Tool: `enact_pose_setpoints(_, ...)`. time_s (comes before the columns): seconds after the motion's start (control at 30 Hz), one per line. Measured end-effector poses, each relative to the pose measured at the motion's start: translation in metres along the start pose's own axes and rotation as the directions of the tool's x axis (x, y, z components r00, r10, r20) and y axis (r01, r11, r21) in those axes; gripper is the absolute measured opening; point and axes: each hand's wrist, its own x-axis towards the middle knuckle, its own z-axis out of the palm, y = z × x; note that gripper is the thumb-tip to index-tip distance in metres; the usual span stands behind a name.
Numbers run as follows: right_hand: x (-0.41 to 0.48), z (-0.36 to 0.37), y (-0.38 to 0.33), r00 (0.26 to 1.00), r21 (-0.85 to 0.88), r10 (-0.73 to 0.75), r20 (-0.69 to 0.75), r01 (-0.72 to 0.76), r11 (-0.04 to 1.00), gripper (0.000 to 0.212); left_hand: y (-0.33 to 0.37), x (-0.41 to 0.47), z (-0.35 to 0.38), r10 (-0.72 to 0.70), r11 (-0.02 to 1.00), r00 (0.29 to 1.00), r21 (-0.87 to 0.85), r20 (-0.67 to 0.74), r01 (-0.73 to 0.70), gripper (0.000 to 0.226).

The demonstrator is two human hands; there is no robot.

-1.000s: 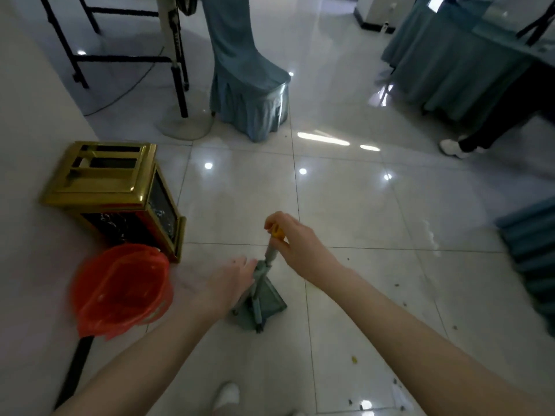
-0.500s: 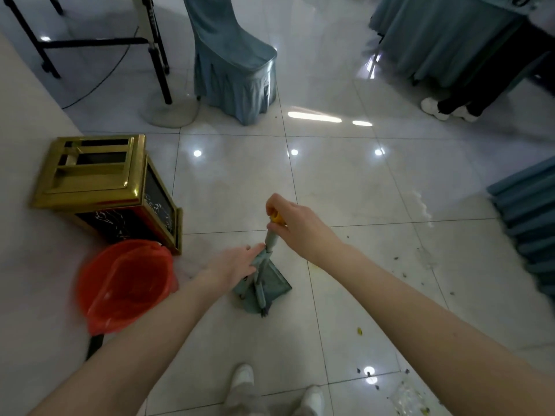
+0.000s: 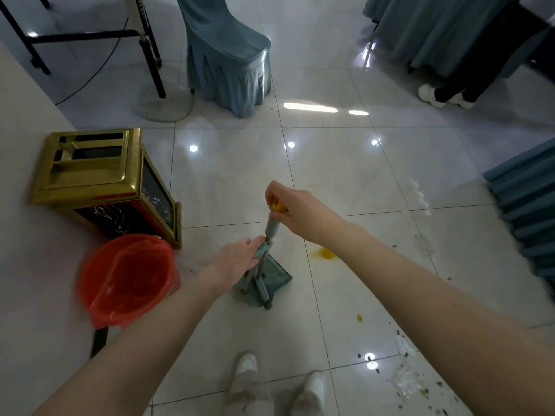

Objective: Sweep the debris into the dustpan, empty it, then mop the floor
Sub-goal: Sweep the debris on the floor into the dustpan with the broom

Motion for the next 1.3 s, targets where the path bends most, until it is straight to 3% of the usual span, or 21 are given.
enact_pose_setpoints(0.47, -0.006, 0.000, 0.001, 0.999, 0.001, -0.028, 0.020, 0.028, 1.000, 0.014, 0.011, -0.009, 0.003, -0.030, 0.997, 1.000, 0.065, -0.002, 0.030, 0.056)
enact_pose_setpoints(0.7, -0.022, 0.016, 0.002, 0.992, 0.082, 0.054, -0.111, -0.045, 0.996, 0.022, 0.018, -0.015, 0.002, -0.027, 0.999, 1.000, 0.023, -0.011, 0.027, 0.057)
enact_pose_setpoints(1.0, -0.015, 0.016, 0.002, 0.995, 0.072, 0.085, -0.061, -0.080, 0.994, 0.021, 0.015, -0.017, 0.010, 0.003, 0.997, 0.998, 0.083, -0.063, 0.002, 0.056)
enact_pose_setpoints(1.17, -0.011, 0.011, 0.003, 0.996, 0.056, 0.084, -0.019, -0.083, 0.995, 0.020, 0.016, -0.015, 0.006, 0.025, 0.999, 0.997, 0.026, -0.074, -0.023, 0.055)
enact_pose_setpoints(1.3, -0.014, -0.012, 0.023, 0.987, 0.077, 0.140, -0.082, -0.134, 0.988, 0.018, -0.001, -0.030, 0.013, 0.034, 0.999, 0.995, -0.005, -0.090, -0.034, 0.050)
